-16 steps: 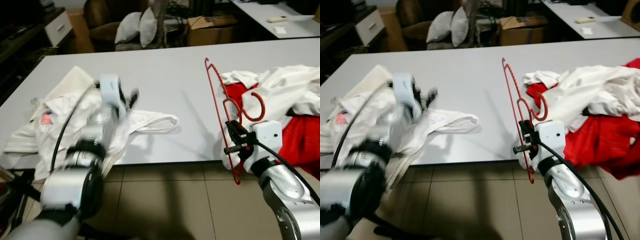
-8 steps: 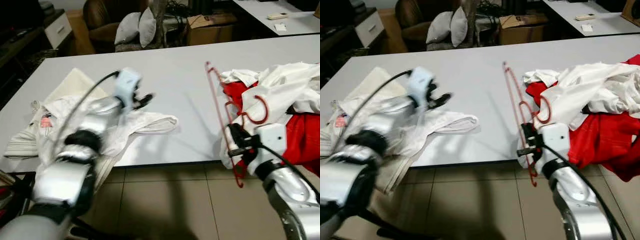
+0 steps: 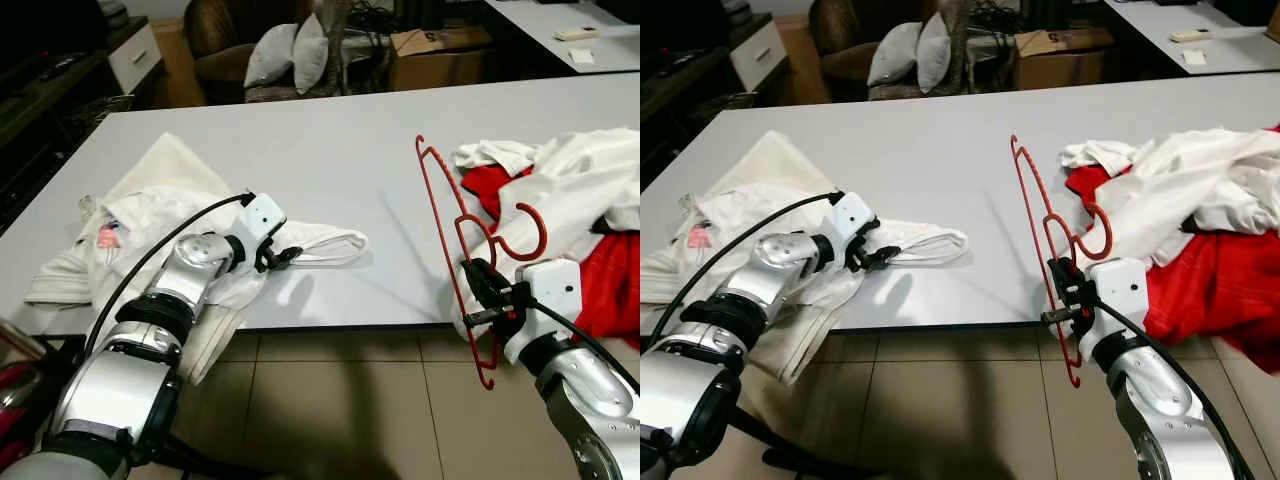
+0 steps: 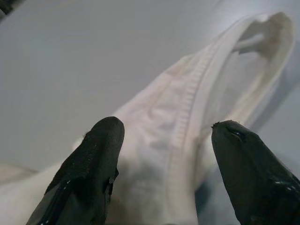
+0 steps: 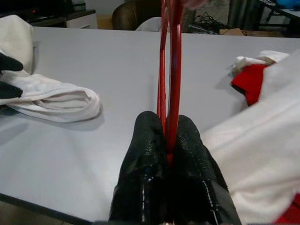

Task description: Hang hanger

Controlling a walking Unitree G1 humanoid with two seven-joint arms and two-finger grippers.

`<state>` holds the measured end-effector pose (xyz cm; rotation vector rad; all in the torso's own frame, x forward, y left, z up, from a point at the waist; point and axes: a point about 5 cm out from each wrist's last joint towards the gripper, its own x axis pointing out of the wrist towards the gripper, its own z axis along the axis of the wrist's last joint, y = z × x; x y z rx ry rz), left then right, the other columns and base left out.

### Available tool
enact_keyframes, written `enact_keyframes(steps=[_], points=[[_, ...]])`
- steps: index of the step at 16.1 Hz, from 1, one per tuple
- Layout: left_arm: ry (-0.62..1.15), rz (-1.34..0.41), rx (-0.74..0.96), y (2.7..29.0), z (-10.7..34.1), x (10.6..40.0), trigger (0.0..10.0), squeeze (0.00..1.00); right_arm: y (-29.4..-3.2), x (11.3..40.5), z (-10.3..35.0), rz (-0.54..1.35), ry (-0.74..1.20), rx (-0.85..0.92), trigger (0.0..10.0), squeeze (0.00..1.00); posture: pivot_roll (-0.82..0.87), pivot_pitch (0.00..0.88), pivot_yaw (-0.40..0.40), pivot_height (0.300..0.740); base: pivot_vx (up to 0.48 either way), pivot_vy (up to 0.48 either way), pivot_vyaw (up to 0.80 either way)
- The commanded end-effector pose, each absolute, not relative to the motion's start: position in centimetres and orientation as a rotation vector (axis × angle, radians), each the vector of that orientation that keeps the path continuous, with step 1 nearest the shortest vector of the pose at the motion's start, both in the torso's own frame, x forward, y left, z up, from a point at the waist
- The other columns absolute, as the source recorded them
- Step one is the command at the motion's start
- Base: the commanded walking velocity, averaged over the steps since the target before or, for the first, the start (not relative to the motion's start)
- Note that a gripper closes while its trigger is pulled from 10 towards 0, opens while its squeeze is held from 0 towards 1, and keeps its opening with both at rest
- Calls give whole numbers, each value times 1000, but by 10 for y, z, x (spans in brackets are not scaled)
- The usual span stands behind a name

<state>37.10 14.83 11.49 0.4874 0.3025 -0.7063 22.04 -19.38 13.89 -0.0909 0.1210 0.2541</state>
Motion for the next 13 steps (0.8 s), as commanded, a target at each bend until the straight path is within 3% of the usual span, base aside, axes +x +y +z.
enact_keyframes(steps=[1, 3, 5, 7, 9, 13], points=[[306, -667, 534, 150, 114, 373, 10000, 0, -192, 216, 142, 259, 105, -100, 10000, 0, -176, 0, 176, 740, 0, 0, 0], [301, -632, 518, 146, 112, 374, 10000, 0, -190, 212, 140, 257, 113, -98, 10000, 0, -189, 0, 194, 740, 0, 0, 0], [306, -655, 480, 138, 108, 373, 7059, 0, -189, 208, 139, 247, 117, -95, 10000, 0, -203, 0, 208, 740, 0, 0, 0], [296, -710, 436, 129, 107, 371, 3137, 0, -190, 205, 138, 232, 122, -94, 10000, 0, -212, 0, 217, 740, 0, 0, 0], [305, -720, 450, 127, 105, 370, 353, 0, -192, 201, 138, 223, 128, -95, 10000, 0, -218, 0, 223, 740, 0, 0, 0], [339, -590, 505, 137, 100, 372, 0, 0, -192, 199, 136, 227, 138, -107, 10000, 0, -223, 0, 217, 740, 0, 0, 0]])
